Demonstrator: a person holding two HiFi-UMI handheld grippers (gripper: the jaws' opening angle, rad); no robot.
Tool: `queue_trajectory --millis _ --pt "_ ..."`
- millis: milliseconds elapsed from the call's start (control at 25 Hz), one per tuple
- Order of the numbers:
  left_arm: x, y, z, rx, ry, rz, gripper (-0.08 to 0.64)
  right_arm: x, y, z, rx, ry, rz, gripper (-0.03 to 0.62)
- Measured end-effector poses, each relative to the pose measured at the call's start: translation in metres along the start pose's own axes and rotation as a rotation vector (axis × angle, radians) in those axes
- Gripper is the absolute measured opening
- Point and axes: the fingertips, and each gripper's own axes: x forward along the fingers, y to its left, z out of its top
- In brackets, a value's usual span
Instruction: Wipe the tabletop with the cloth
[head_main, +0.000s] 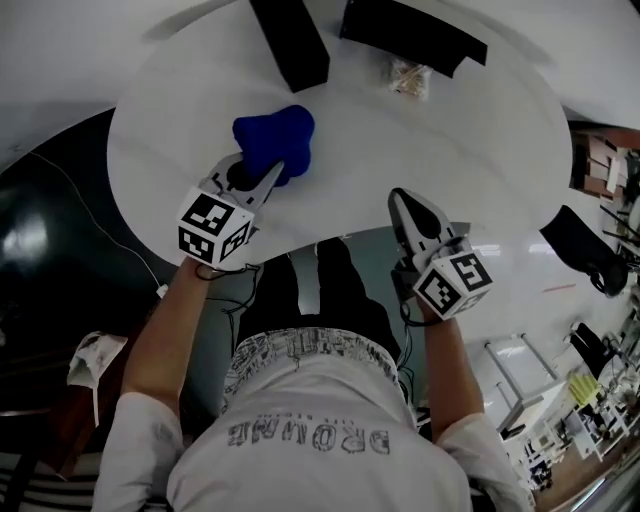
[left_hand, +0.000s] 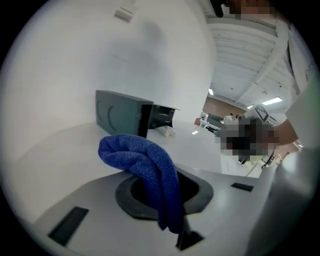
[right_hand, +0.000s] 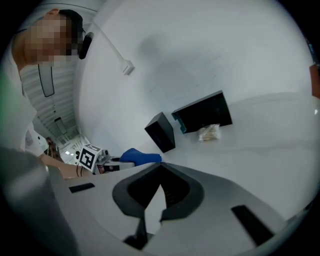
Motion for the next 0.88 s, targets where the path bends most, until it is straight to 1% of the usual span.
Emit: queue_trajectory --millis 120,240,400,520,640,880 --pt "-0.046 0.045 -0.015 -0.028 -0.014 0.098 0.066 0.022 0.03 -0.008 -0.019 0.027 0.034 0.008" --pt "-0.091 0.086 -0.031 -0.036 -0.003 0.185 0.066 0.042 0.057 -0.016 -0.039 0.054 0.06 0.008" --pt "-0.141 0.123 -0.053 -0.053 0.014 0.27 0.066 0.066 0.088 -0.023 -0.065 0.078 0.095 0.008" --pt "-0.161 0.137 -0.07 -0.059 0.037 0.299 0.066 0.079 0.105 -0.028 -0.075 0.099 0.113 0.008" --pt "-0.168 0.145 -0.085 -0.069 0.055 0.308 0.066 0.089 0.117 -0.035 -0.084 0.125 0.112 0.008" --pt "-0.151 0.147 -0.115 -0.062 0.14 0.294 0.066 0.095 0.119 -0.043 -0.084 0.145 0.102 0.008"
